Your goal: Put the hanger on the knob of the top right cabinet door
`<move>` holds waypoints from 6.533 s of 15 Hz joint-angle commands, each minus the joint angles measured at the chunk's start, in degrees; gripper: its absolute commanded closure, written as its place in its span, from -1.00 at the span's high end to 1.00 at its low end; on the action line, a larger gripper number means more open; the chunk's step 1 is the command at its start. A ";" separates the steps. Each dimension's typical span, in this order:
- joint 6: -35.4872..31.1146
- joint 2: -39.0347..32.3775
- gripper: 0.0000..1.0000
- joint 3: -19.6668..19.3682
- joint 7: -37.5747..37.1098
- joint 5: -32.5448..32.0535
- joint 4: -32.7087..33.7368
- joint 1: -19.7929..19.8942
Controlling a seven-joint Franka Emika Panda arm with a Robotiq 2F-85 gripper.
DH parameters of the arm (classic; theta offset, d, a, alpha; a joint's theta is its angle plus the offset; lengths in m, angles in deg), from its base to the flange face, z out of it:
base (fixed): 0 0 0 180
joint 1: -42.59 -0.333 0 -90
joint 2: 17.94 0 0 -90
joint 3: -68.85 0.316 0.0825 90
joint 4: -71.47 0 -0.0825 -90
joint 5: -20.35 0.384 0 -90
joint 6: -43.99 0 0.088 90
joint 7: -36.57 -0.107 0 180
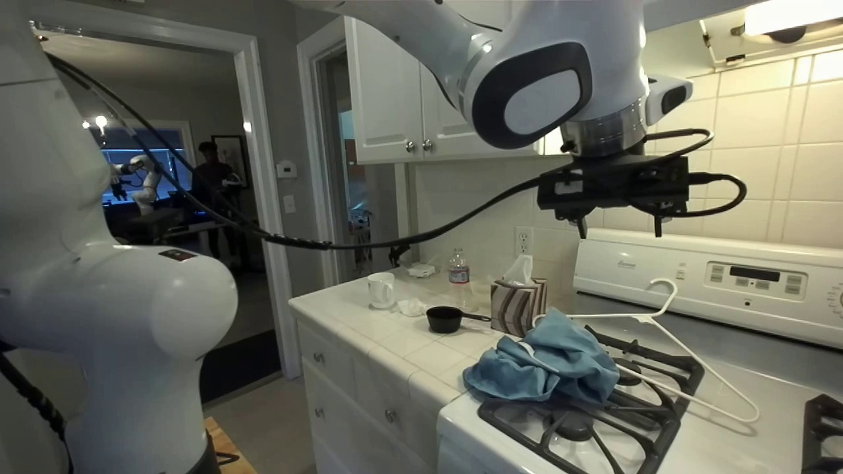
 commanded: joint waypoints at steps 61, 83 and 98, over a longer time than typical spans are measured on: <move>53.15 54.91 1.00 -74.00 9.03 -39.50 99.65 -106.44; 46.08 57.66 1.00 -74.49 -12.13 -54.23 99.55 -111.45; 43.71 57.41 1.00 -73.38 -12.48 -64.71 97.11 -112.02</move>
